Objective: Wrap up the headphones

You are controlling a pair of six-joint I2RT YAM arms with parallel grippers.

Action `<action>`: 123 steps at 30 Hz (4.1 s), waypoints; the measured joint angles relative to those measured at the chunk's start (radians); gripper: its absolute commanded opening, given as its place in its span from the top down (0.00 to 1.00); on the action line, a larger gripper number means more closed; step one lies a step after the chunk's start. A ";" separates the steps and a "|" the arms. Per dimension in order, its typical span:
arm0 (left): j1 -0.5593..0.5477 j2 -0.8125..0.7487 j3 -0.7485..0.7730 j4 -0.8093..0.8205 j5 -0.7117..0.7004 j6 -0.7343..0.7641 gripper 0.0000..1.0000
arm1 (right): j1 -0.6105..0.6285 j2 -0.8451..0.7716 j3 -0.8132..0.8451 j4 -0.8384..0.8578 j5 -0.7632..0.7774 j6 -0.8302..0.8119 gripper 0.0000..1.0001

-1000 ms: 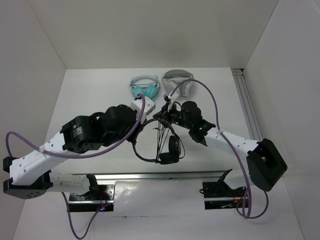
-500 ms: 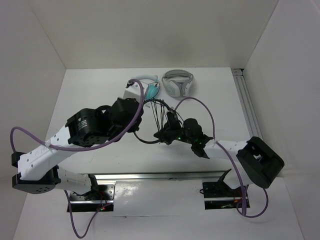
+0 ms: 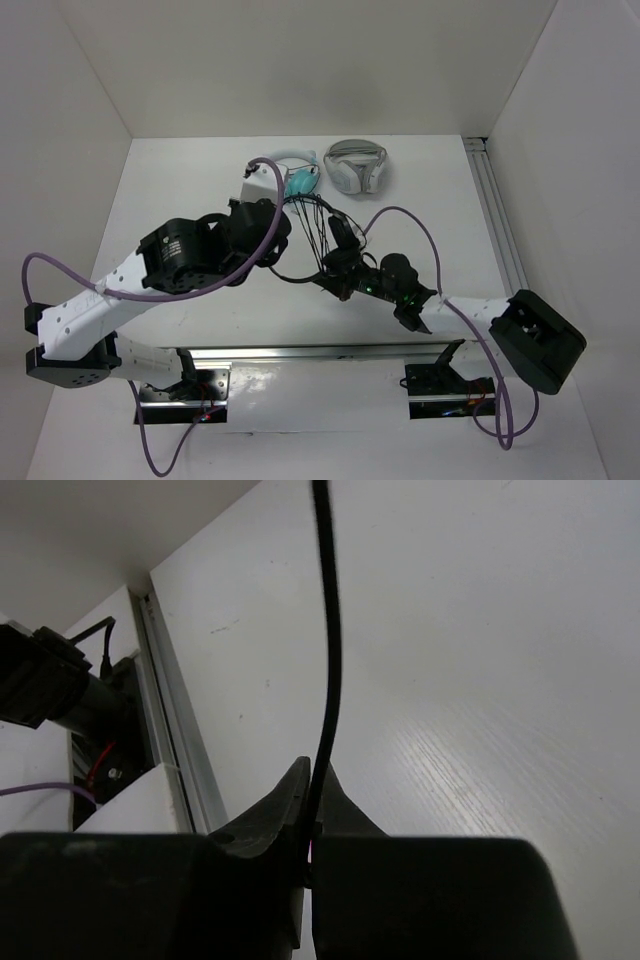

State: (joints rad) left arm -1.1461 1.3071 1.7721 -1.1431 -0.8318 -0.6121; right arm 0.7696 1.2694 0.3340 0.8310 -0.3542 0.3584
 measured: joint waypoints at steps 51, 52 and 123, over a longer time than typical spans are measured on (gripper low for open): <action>0.334 -0.116 -0.602 0.335 0.284 0.060 1.00 | 0.647 -0.180 0.440 -0.733 0.719 -0.099 0.90; 0.334 -0.113 -0.608 0.342 0.317 0.069 1.00 | 0.647 -0.180 0.444 -0.743 0.730 -0.104 0.89; 0.367 0.154 -0.607 0.427 0.542 -0.025 1.00 | 0.519 -0.483 0.598 -1.308 1.145 0.084 0.00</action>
State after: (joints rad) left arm -0.7792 1.4609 1.1652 -0.7158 -0.2893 -0.6369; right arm 1.2884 0.7868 0.9318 -0.4767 0.7910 0.4419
